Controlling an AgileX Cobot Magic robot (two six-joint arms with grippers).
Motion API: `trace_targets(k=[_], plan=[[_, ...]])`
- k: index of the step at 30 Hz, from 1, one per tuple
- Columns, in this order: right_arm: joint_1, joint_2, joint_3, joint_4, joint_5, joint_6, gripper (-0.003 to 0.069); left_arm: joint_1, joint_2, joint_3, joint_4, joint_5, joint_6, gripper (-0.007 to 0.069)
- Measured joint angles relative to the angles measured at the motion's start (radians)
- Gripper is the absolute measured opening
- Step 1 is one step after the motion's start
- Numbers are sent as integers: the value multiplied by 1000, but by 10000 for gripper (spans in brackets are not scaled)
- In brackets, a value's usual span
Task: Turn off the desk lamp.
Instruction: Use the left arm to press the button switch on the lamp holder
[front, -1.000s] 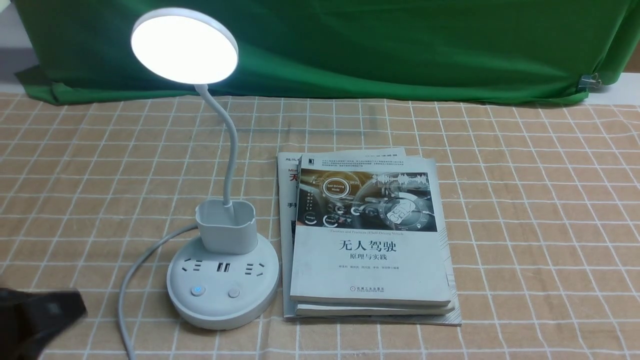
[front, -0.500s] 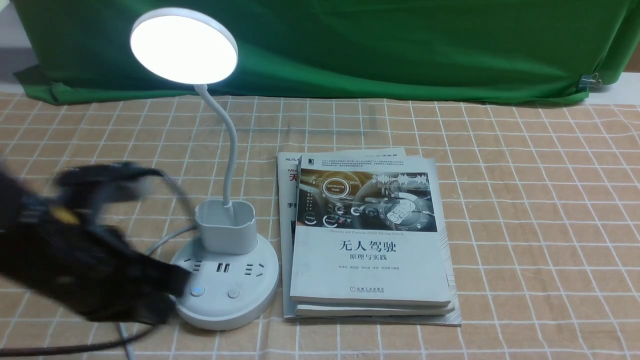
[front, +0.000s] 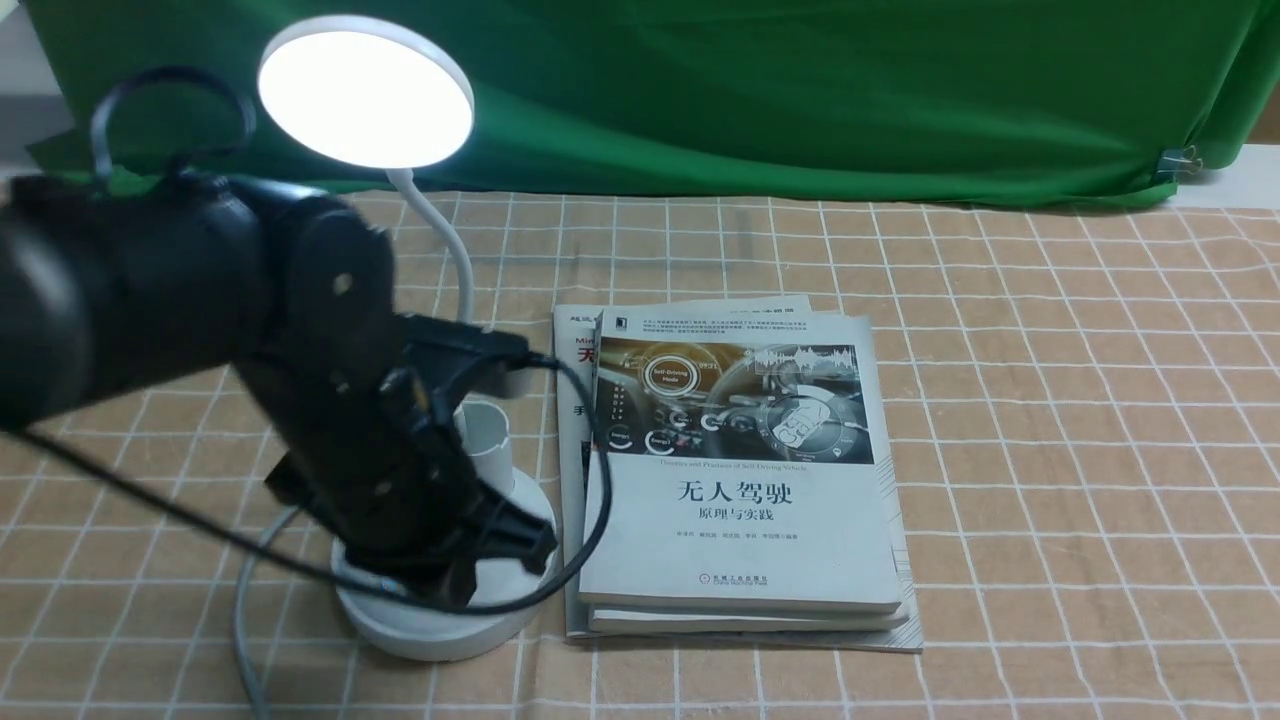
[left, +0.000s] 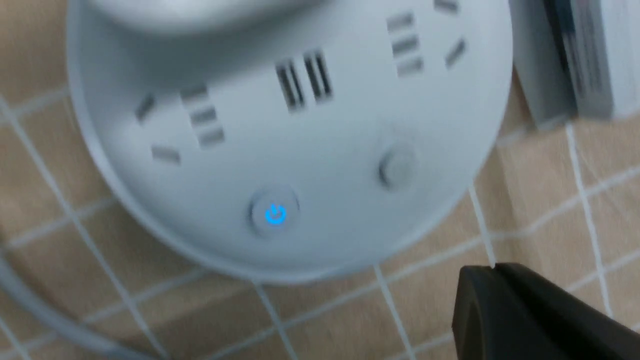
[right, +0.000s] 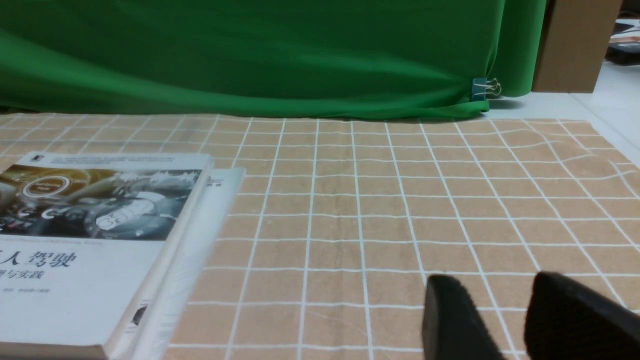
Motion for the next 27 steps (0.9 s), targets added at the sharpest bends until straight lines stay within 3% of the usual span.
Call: trace_targets(k=[27], plan=[[0,0,0,0,0,0,242,31,56,-67,-19,1,33,-8]])
